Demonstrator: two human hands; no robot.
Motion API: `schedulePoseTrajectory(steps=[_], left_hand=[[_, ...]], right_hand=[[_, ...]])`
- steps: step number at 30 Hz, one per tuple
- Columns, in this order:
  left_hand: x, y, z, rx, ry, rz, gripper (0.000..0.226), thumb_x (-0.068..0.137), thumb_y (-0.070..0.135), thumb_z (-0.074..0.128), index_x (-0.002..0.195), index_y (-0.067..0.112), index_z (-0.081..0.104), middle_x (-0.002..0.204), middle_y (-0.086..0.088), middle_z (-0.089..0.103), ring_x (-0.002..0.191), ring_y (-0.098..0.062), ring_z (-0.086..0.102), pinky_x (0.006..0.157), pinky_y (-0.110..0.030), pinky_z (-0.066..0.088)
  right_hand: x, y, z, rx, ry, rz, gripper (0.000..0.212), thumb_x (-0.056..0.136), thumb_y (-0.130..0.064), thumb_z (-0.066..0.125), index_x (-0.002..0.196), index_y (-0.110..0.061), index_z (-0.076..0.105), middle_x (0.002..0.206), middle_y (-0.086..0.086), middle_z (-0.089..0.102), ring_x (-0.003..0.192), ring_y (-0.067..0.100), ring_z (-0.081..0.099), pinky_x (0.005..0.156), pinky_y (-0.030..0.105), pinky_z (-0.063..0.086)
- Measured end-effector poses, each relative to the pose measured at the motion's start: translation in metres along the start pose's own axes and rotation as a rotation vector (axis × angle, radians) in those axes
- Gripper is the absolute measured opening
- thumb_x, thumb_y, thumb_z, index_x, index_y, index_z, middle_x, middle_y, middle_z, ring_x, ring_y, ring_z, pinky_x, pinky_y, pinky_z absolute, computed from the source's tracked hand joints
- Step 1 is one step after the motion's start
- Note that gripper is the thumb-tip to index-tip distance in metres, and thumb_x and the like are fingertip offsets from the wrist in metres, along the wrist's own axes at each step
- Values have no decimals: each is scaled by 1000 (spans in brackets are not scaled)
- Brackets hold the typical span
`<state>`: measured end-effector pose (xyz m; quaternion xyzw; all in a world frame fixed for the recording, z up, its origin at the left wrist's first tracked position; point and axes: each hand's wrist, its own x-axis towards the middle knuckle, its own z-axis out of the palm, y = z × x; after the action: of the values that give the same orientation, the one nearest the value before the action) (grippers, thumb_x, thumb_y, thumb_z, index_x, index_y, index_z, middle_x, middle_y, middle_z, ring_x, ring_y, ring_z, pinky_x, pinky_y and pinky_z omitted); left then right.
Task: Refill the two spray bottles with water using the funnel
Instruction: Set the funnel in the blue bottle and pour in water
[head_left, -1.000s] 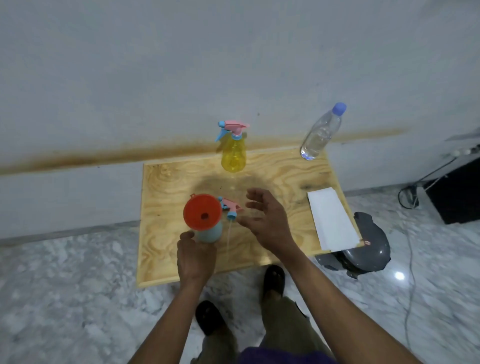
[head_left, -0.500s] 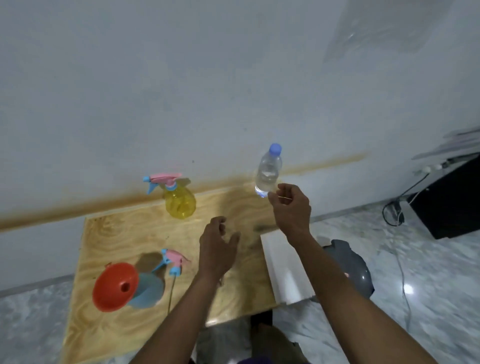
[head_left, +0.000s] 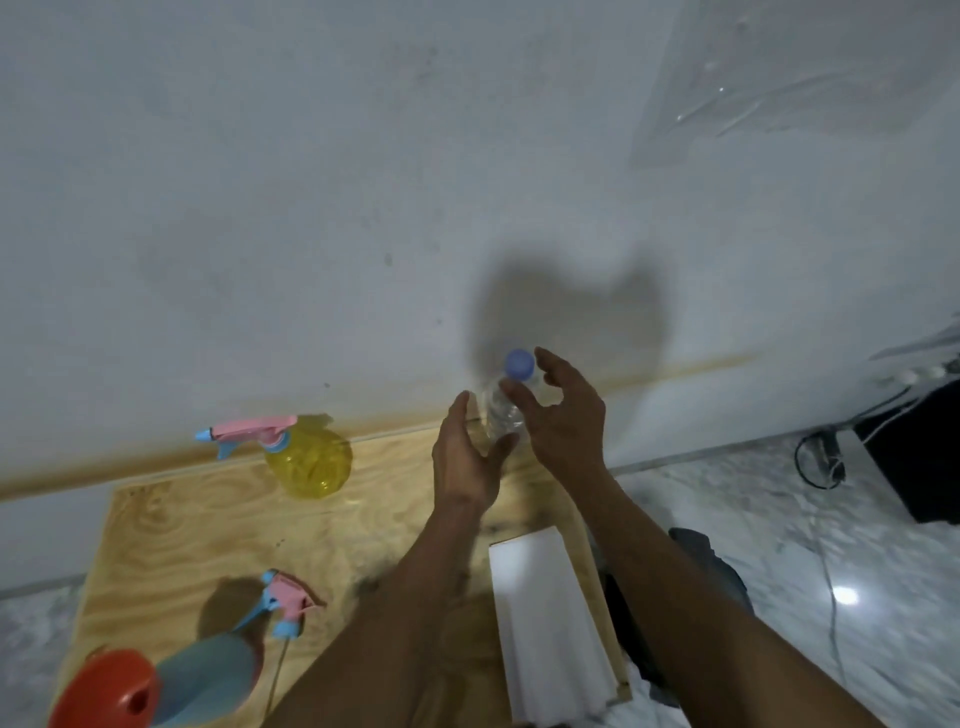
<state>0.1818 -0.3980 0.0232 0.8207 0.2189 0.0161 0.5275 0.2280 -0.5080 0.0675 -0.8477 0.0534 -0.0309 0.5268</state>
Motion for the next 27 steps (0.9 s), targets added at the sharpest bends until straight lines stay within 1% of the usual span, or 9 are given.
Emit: schedulePoseTrajectory(steps=[2, 6, 10, 13, 15, 18, 20, 24, 27], left_hand=[[10, 0, 8, -27, -23, 15, 78, 82, 30, 79, 149, 19, 41, 145, -2, 54, 132, -20, 52, 110, -41, 45], [22, -3, 19, -49, -48, 34, 66, 82, 36, 72, 142, 20, 50, 132, 2, 64, 121, -18, 62, 103, -40, 51], [24, -1, 23, -115, -28, 11, 53, 85, 28, 74, 135, 21, 56, 121, 2, 69, 112, -21, 66, 99, -45, 53], [16, -4, 18, -244, 5, -45, 59, 67, 45, 75, 122, 26, 62, 115, 4, 71, 108, -25, 67, 94, -50, 56], [5, -8, 12, -217, 22, -16, 59, 67, 51, 72, 120, 27, 61, 113, 7, 71, 106, -20, 68, 90, -49, 57], [-23, -9, -10, -169, 58, 27, 56, 74, 49, 73, 123, 26, 59, 114, 8, 70, 105, -12, 67, 88, -45, 57], [-47, -14, -29, -182, 74, 46, 52, 78, 42, 75, 124, 26, 58, 114, 9, 70, 106, -7, 66, 87, -45, 57], [-100, -32, -67, -229, 108, 62, 62, 81, 29, 77, 138, 21, 52, 130, 9, 64, 121, -6, 60, 93, -40, 58], [-136, -53, -96, -222, 99, 56, 70, 83, 34, 74, 145, 22, 46, 140, 9, 58, 129, -6, 55, 97, -39, 56]], right_hand=[[3, 6, 4, -3, -3, -26, 53, 80, -44, 78, 128, -24, 64, 122, -7, 69, 109, 10, 62, 95, 32, 51], [9, 8, 7, 30, -5, -43, 35, 85, -36, 75, 117, -27, 66, 106, -18, 65, 97, -7, 55, 88, 26, 53], [14, 11, 10, 12, -56, -68, 34, 88, -36, 72, 120, -26, 63, 111, -12, 68, 101, 6, 60, 89, 34, 54], [6, 15, 12, 10, -76, -96, 35, 89, -37, 69, 122, -27, 62, 116, -8, 67, 107, 14, 60, 90, 40, 53], [-5, 12, 11, 20, -91, -110, 33, 88, -40, 66, 119, -32, 60, 115, -12, 65, 107, 14, 59, 90, 38, 53], [-31, 0, 10, 62, -127, -118, 30, 89, -35, 70, 116, -39, 57, 111, -21, 62, 103, 7, 59, 88, 29, 51], [-55, -6, 12, 104, -145, -98, 30, 88, -30, 72, 116, -32, 61, 113, -16, 64, 103, 5, 60, 84, 24, 51], [-113, -13, 21, 162, -206, -88, 32, 87, -31, 72, 118, -29, 63, 117, -12, 67, 109, 9, 62, 83, 28, 53], [-156, -16, 32, 162, -258, -110, 30, 88, -32, 72, 117, -31, 63, 117, -14, 66, 111, 10, 61, 84, 34, 54]])
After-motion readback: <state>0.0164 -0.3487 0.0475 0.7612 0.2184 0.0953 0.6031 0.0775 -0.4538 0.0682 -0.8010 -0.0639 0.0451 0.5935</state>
